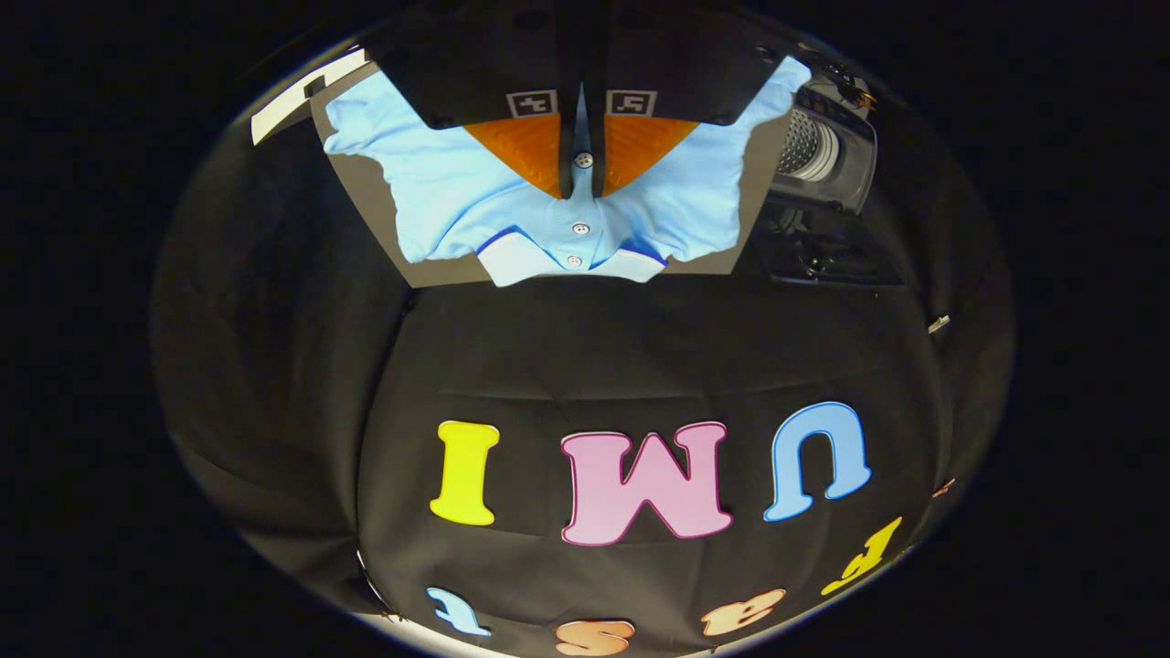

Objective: Put the clothes into the washing machine and then close the washing machine lid.

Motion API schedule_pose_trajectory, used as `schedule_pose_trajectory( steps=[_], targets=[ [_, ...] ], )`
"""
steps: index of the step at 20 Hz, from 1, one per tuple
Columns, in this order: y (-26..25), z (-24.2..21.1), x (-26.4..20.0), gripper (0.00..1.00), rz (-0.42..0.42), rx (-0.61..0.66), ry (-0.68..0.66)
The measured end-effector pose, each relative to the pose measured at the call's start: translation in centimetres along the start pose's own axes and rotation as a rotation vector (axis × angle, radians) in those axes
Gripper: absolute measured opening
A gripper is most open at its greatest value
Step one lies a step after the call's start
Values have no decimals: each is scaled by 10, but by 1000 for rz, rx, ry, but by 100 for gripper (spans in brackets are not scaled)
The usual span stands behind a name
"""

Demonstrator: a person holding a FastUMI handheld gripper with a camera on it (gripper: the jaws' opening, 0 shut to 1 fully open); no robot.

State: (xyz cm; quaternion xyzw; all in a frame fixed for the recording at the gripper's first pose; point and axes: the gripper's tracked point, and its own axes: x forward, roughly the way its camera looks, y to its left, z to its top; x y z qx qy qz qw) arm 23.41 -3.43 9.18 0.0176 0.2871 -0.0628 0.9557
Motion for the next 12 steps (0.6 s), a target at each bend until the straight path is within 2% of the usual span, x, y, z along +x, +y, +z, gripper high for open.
schedule_pose_trajectory(
  steps=[5, 12],
  targets=[
    [44, 21, -17, 5, 32, -21, -50],
    [129, 42, -42, 5, 132, -13, -114]
  ],
)
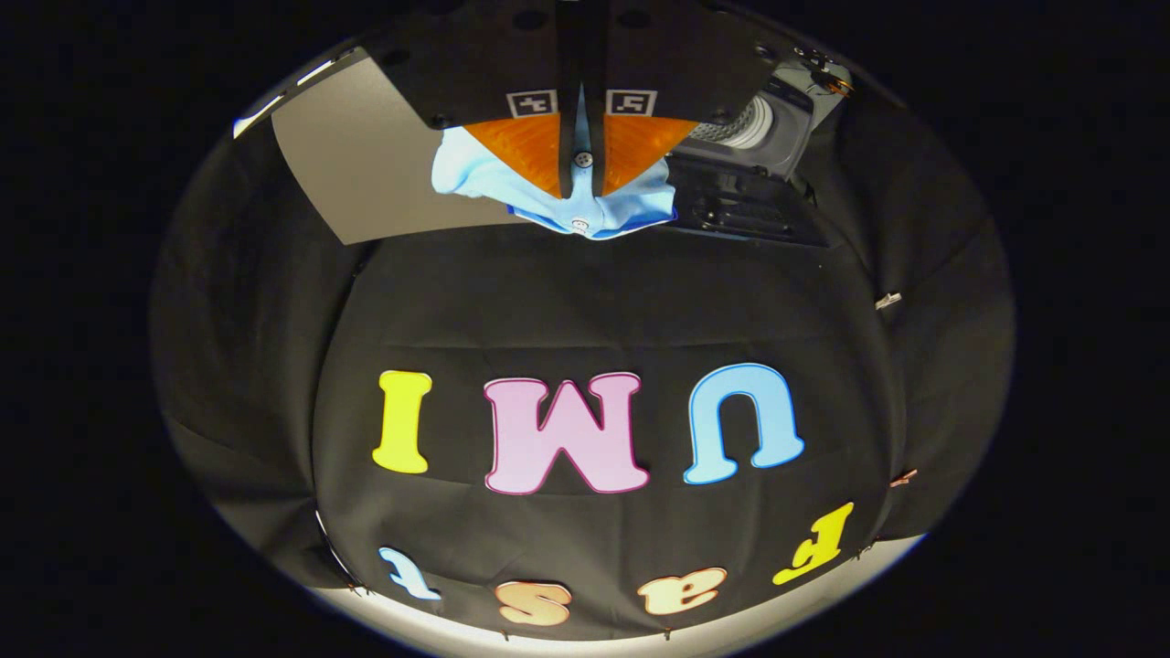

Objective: Put the clothes into the washing machine and then close the washing machine lid.

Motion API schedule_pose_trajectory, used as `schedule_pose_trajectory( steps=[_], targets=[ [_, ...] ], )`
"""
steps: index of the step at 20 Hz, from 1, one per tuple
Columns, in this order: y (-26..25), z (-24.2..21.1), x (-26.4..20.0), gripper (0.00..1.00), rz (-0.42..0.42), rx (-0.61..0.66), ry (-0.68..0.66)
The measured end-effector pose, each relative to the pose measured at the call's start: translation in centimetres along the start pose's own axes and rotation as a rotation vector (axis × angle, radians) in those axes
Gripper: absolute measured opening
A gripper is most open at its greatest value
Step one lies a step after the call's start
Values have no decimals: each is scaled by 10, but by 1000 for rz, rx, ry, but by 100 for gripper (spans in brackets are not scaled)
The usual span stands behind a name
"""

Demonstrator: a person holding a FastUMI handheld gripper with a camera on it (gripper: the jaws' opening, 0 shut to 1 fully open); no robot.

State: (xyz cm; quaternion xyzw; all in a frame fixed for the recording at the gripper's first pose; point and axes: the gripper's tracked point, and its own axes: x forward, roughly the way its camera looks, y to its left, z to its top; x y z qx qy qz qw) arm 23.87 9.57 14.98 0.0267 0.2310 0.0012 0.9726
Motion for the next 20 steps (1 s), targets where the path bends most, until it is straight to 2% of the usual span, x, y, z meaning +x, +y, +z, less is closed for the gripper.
schedule_pose_trajectory(
  steps=[11, 16, 20],
  targets=[
    [140, 13, -10, 5, 115, -18, -65],
    [189, 4, -4, 5, 149, -21, -71],
    [215, -24, 13, 5, 158, -19, -35]
  ],
)
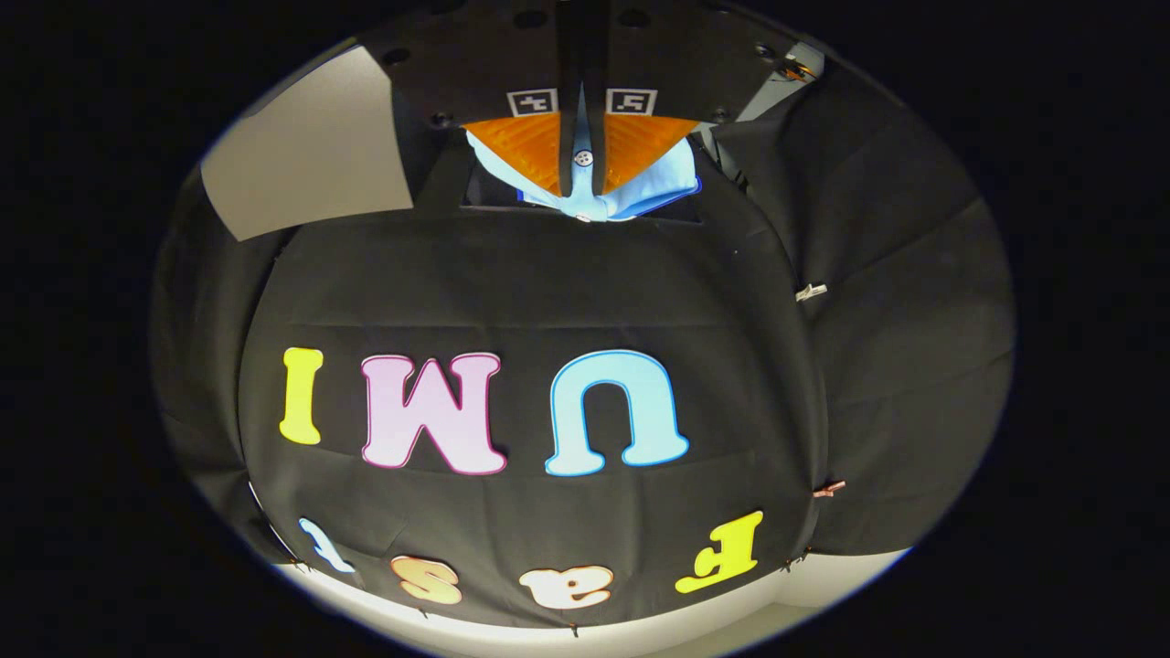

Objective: Put the clothes into the washing machine and then close the washing machine lid.

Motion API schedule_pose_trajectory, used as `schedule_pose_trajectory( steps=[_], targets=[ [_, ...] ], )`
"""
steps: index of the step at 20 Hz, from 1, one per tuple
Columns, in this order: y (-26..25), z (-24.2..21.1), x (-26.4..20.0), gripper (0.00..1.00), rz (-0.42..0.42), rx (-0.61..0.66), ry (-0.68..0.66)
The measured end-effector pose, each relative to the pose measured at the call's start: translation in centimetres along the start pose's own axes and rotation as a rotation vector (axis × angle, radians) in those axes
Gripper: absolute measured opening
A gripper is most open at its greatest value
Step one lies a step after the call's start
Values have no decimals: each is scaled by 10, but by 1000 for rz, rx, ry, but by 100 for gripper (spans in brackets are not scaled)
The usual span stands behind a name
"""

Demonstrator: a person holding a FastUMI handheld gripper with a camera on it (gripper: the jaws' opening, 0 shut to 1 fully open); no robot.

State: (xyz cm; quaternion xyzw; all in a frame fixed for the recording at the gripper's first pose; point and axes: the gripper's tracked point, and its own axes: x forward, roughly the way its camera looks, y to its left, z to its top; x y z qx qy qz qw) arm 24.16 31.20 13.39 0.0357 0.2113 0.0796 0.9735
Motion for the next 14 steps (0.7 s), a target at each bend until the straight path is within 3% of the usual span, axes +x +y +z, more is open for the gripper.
schedule_pose_trajectory(
  steps=[14],
  targets=[
    [27, -140, 93, 5, -10, -69, 151]
  ],
)
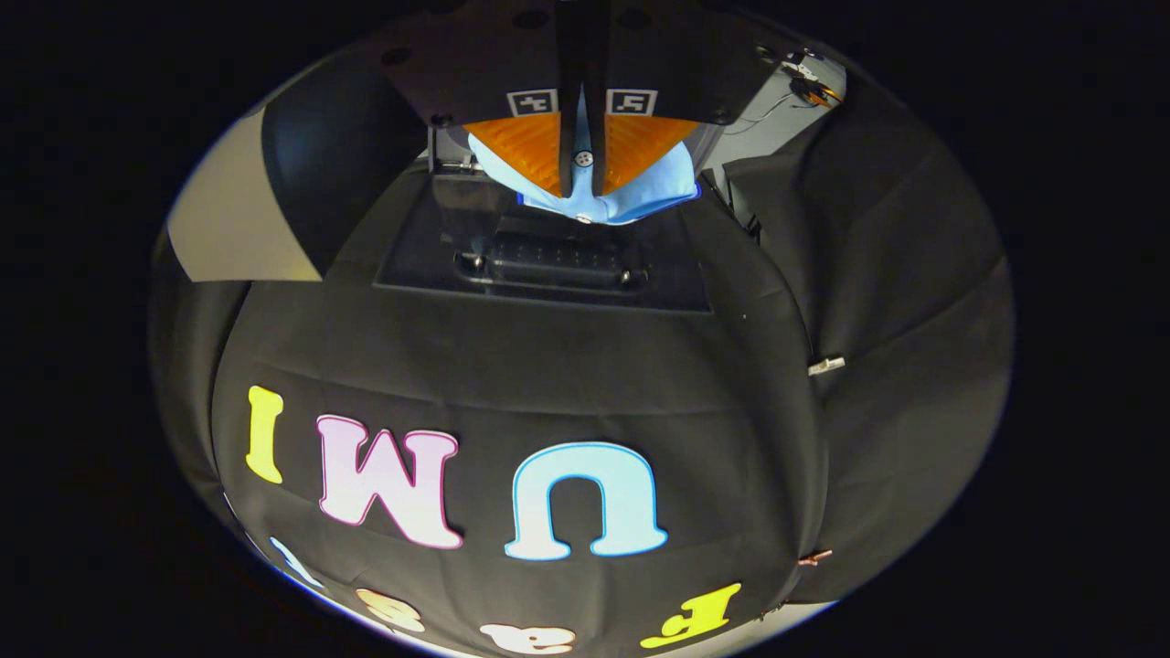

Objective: Put the clothes into the washing machine and then close the washing machine lid.

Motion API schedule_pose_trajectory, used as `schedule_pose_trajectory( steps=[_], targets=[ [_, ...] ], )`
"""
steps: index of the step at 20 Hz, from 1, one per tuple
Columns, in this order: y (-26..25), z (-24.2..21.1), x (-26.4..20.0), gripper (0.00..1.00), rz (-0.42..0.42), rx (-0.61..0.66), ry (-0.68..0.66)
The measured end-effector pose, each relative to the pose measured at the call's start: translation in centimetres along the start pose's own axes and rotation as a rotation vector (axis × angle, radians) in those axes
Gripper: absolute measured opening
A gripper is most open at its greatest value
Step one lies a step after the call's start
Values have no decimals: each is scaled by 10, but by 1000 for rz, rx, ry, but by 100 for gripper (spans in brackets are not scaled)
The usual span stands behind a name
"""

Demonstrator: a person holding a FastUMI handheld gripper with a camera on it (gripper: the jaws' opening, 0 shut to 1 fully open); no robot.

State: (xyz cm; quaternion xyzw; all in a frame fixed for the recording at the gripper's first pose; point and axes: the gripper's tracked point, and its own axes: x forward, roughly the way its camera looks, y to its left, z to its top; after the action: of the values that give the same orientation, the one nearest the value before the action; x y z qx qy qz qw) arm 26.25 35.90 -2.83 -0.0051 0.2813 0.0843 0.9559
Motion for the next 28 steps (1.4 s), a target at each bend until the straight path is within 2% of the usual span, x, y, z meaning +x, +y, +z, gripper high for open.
schedule_pose_trajectory(
  steps=[6, 17, 26, 28],
  targets=[
    [1, -64, 44, 5, -22, -46, 85],
    [-10, -177, 122, 5, -45, -48, 254],
    [-26, -224, 147, 5, -101, 0, 347],
    [-28, -229, 147, 5, -104, -67, 374]
  ],
)
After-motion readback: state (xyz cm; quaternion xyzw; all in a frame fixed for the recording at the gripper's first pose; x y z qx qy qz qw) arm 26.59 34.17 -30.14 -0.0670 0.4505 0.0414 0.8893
